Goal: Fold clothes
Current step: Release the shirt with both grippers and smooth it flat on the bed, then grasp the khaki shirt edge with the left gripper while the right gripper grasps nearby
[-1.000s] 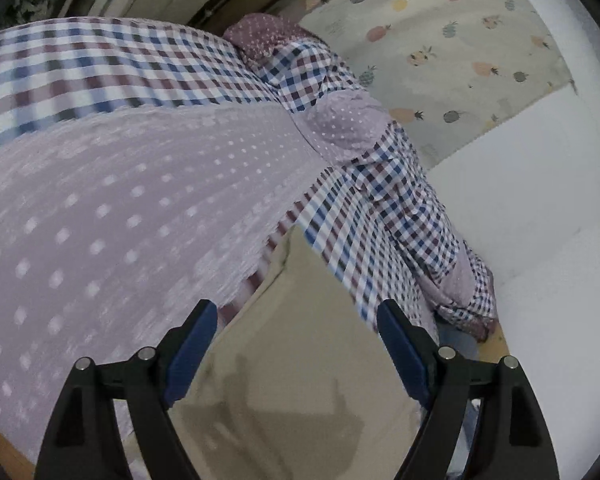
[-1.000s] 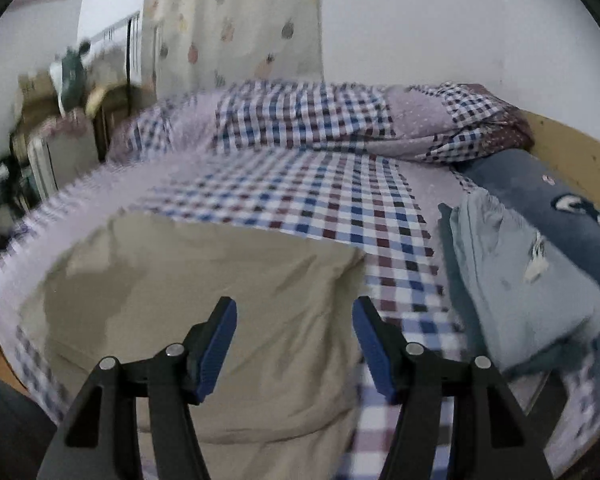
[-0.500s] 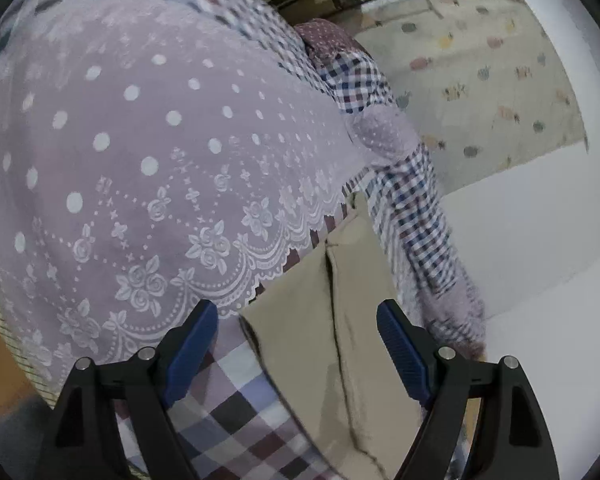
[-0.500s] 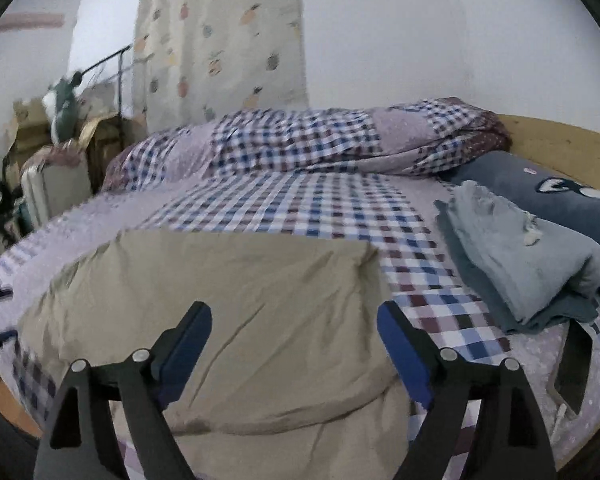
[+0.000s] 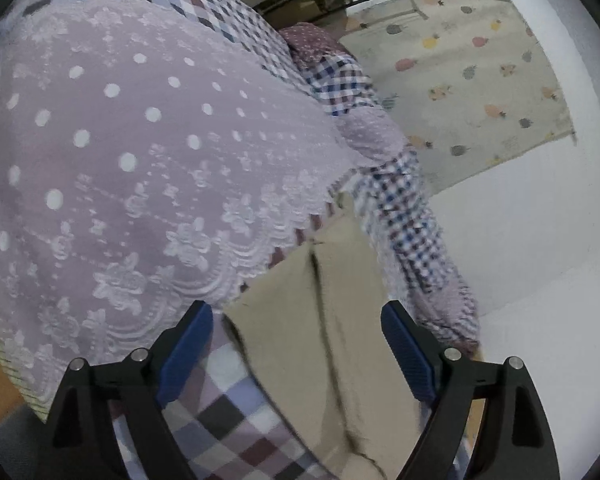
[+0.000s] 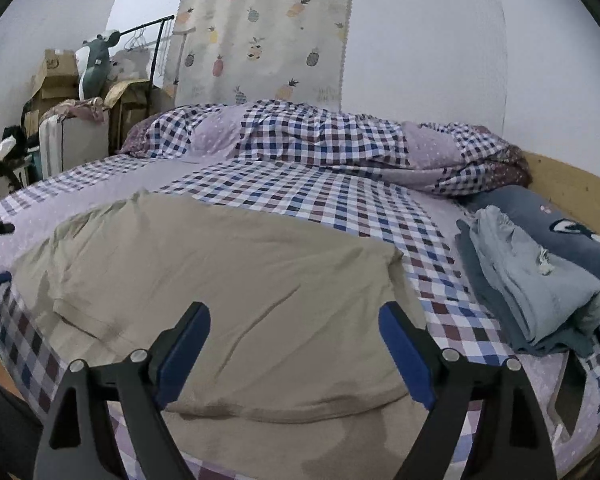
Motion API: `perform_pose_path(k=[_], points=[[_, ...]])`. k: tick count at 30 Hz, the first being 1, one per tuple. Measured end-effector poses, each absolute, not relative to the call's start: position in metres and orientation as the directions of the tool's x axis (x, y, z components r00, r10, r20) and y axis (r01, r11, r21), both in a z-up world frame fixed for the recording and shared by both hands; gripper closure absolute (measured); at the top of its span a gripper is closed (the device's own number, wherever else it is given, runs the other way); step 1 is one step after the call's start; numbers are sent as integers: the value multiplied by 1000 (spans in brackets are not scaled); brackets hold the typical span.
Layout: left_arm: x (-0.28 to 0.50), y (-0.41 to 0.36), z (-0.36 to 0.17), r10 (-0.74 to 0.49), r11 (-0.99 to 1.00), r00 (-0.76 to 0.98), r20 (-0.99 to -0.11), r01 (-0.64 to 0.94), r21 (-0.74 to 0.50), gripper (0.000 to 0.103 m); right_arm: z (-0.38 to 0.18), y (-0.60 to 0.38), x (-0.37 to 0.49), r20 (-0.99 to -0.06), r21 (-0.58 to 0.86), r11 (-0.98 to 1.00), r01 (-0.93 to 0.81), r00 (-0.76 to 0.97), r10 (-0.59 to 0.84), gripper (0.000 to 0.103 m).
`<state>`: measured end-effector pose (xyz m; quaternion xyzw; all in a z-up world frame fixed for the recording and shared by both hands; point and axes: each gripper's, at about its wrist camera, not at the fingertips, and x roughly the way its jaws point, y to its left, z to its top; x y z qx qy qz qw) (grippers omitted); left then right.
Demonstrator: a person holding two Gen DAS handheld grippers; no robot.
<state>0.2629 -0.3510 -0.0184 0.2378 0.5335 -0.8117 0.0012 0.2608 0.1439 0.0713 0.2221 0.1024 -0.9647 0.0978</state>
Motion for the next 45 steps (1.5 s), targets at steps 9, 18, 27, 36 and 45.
perform_pose_path(k=[9,18,27,36,45], points=[[247,-339,-16,298,-487,-858,-418,240,-840,14,67,151,257,-456,-152,-964,218,-881,-127,13],[238,-333,-19,371,-467,-836,-405,209,-859,15,63,152,254,-470,-152,-961,230,-872,-135,13],[251,-343,-20,297,-461,-850,-435,271,-845,15,60,151,253,-476,-159,-958,239,-868,-138,13],[246,-345,-24,300,-471,-842,-449,279,-837,20,59,147,255,-476,-170,-955,242,-869,-136,13],[260,-359,-44,286,-389,-819,-498,376,-841,85,53,135,260,-469,-244,-933,264,-874,-125,13]])
